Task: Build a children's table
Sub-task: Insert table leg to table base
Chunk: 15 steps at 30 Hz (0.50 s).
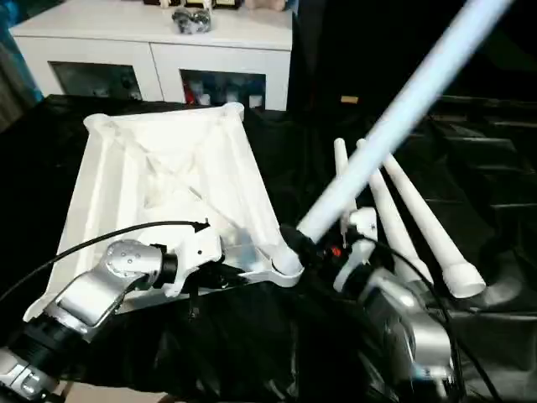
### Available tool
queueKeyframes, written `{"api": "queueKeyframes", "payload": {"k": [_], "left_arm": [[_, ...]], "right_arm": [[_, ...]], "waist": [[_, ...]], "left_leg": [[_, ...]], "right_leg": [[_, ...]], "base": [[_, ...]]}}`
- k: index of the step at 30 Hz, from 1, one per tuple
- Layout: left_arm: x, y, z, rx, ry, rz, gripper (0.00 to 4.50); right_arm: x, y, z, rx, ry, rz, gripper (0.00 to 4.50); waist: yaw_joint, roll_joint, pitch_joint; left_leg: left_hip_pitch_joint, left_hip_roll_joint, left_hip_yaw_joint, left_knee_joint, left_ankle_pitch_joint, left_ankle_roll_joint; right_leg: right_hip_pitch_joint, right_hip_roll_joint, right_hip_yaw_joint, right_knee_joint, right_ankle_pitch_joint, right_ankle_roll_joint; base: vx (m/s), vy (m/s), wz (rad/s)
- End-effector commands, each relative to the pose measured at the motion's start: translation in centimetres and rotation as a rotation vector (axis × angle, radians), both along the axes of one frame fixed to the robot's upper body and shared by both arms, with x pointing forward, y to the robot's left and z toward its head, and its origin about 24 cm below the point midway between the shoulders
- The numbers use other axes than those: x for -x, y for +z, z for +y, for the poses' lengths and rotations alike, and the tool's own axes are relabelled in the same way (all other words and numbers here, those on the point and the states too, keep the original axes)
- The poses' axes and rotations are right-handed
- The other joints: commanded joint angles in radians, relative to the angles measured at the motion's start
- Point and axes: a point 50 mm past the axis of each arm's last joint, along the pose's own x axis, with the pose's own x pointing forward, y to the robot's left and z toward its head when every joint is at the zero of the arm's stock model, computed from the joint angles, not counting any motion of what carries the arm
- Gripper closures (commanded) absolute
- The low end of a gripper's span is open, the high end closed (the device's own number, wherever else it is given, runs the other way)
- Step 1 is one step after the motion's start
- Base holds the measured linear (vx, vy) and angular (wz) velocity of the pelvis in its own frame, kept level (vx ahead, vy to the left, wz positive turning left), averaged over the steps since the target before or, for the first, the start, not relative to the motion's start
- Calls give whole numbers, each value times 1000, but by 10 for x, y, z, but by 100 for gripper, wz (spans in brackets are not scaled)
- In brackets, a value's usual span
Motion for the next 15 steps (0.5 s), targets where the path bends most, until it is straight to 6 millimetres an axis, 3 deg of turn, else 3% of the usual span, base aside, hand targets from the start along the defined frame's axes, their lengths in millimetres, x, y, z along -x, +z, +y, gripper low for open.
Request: {"api": "queueKeyframes", "payload": {"k": [1, 6, 15], "left_arm": [[-6, 0, 5, 18, 73, -10, 450], [-8, 0, 5, 12, 74, -17, 450], [-10, 0, 3, -2, 46, -16, 450]], "right_arm": [[6, -10, -4, 92, -13, 38, 261], [8, -7, 3, 224, 55, -5, 261], [0, -7, 19, 302, 202, 21, 261]], "waist": [[-8, -17, -38], [-11, -19, -35], [-19, -20, -34]], "left_leg": [[44, 81, -53, -90, -430, -70], [47, 79, -58, -93, -468, -79], [47, 78, -62, -101, -483, -72]], "right_leg": [[-12, -106, 54, -118, -477, -124], [-16, -108, 52, -125, -542, -96], [-12, -112, 48, -129, -531, -106]], "base": [[0, 0, 0], [0, 0, 0], [0, 0, 0]]}}
